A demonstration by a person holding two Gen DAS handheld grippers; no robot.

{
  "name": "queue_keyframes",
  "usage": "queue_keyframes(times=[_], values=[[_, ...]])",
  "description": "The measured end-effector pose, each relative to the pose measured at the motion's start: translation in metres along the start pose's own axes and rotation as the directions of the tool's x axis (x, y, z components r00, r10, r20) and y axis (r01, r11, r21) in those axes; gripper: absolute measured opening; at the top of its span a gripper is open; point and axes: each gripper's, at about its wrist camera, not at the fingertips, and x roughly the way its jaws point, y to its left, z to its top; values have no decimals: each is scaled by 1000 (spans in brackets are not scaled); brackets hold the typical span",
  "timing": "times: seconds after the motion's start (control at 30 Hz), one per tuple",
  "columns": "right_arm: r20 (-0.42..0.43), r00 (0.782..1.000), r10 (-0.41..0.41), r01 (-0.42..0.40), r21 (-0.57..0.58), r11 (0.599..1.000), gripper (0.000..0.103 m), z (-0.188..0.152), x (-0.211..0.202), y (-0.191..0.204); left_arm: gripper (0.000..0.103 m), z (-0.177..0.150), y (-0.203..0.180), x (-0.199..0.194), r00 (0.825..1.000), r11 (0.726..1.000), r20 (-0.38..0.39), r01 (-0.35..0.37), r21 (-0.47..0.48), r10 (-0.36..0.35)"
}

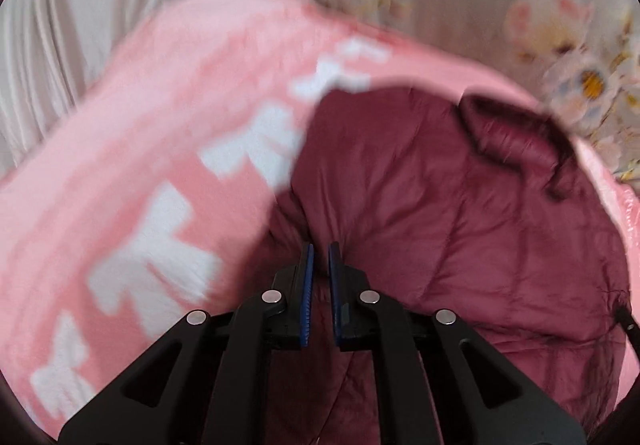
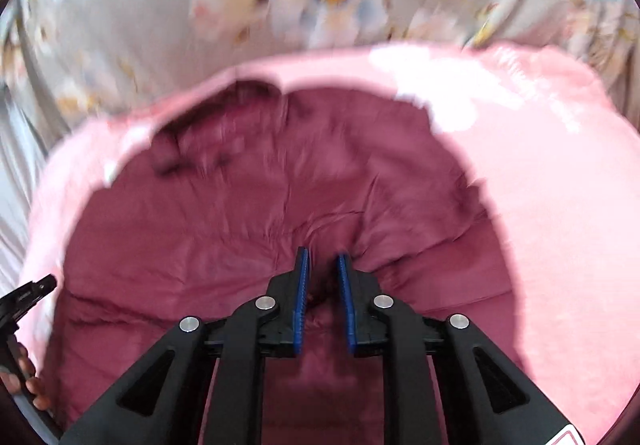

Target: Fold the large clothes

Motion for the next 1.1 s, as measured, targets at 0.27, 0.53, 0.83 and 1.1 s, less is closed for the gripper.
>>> queue_keyframes(times=[0.27,0.53,0.83,1.1], values=[[-91,994,59,-71,-130,989,18,11,27,48,9,32,-67,-3,997,993,0,78,88,-79],[-199,979,46,-76,-146,986,15,-17,72,45,10,-11,-88,59,995,988,-98,22,156,-7],[-186,982,29,-60,-167,984,15,-21,75,50,10,-19,-96,61,997,979,-62,-30,203,44],[-176,977,120,-139,-101,985,31,-1,51,38,35,6,-79,44,996,991,-89,36,132,-24]])
